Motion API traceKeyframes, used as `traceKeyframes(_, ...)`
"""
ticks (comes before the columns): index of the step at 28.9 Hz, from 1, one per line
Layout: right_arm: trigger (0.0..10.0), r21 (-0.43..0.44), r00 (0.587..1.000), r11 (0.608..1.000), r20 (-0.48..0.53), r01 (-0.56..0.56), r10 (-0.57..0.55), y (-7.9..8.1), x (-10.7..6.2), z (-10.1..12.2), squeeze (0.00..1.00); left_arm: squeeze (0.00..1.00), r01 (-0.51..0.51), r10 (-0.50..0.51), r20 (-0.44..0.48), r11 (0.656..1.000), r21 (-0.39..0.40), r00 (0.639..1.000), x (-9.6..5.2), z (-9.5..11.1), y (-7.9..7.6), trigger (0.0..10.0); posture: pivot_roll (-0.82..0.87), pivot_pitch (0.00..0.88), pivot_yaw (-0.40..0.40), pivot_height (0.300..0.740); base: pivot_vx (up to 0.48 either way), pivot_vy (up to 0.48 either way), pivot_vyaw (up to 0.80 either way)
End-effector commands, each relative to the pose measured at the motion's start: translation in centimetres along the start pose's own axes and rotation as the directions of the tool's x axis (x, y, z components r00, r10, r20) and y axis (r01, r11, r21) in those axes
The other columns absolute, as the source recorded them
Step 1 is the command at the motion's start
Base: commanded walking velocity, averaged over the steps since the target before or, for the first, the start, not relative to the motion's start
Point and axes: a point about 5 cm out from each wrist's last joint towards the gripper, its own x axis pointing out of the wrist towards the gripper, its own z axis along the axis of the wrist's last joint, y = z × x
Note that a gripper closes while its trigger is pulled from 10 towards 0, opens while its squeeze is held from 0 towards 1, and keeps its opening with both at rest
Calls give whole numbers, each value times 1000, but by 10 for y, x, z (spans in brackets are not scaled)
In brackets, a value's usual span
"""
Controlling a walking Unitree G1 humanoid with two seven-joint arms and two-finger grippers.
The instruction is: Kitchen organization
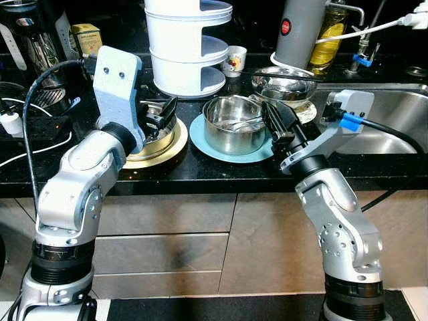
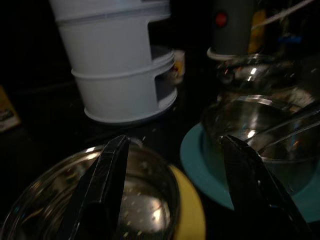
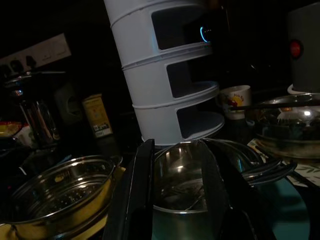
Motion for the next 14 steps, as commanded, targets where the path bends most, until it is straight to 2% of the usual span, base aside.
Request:
traceKeyframes(1, 10000, 8, 1000, 1000, -2, -22, 22, 4, 0, 0, 0, 0, -23, 24, -51, 999, 23, 998, 0, -4, 7, 10000, -26, 131, -34, 740, 0, 0, 0)
traceKeyframes(3, 10000, 12, 999, 999, -6, -35, 35, 6, 0, 0, 0, 0, -14, 22, -111, 997, 76, 994, 1, -11, 12, 10000, -26, 131, -34, 740, 0, 0, 0)
traceKeyframes(6, 10000, 11, 999, 999, -9, -45, 45, 7, 1, 0, 0, 0, -10, 25, -130, 993, 116, 991, 2, -13, 16, 10000, -27, 126, -35, 740, 0, 0, 0)
traceKeyframes(7, 10000, 11, 999, 999, -11, -50, 50, 7, 1, -1, 0, 98, 21, -3, -122, 990, 142, 992, 2, -12, 19, 10000, -28, 124, -34, 740, 0, 0, 0)
traceKeyframes(8, 10000, 11, 999, 999, -11, -50, 50, 7, 1, -1, 0, 98, 21, -3, -122, 990, 142, 992, 2, -12, 19, 10000, -28, 124, -34, 740, 0, 0, 0)
traceKeyframes(9, 10000, 11, 998, 998, -15, -57, 57, 8, 0, -1, 0, 1000, 58, -41, -125, 989, 139, 991, 1, -8, 26, 10000, -27, 125, -33, 740, 0, 0, 0)
traceKeyframes(11, 10000, 16, 997, 997, -23, -71, 72, 10, -1, -2, 0, 1000, 129, -107, -162, 983, 133, 981, -3, -4, 38, 10000, -24, 123, -34, 740, 0, 0, 0)
traceKeyframes(12, 10000, 20, 995, 995, -34, -94, 94, 13, -2, -3, 0, 1000, 229, -198, -198, 962, 147, 960, -10, -2, 42, 10000, -20, 121, -37, 740, 0, 0, 0)
traceKeyframes(13, 10000, 20, 995, 995, -34, -94, 94, 13, -2, -3, 0, 1000, 229, -198, -198, 962, 147, 960, -10, -2, 42, 10000, -20, 121, -37, 740, 0, 0, 0)
traceKeyframes(14, 10000, 24, 991, 992, -43, -125, 126, 16, -2, -4, 0, 1000, 303, -261, -230, 937, 173, 938, -14, -1, 45, 10000, -18, 120, -38, 740, 0, 0, 0)
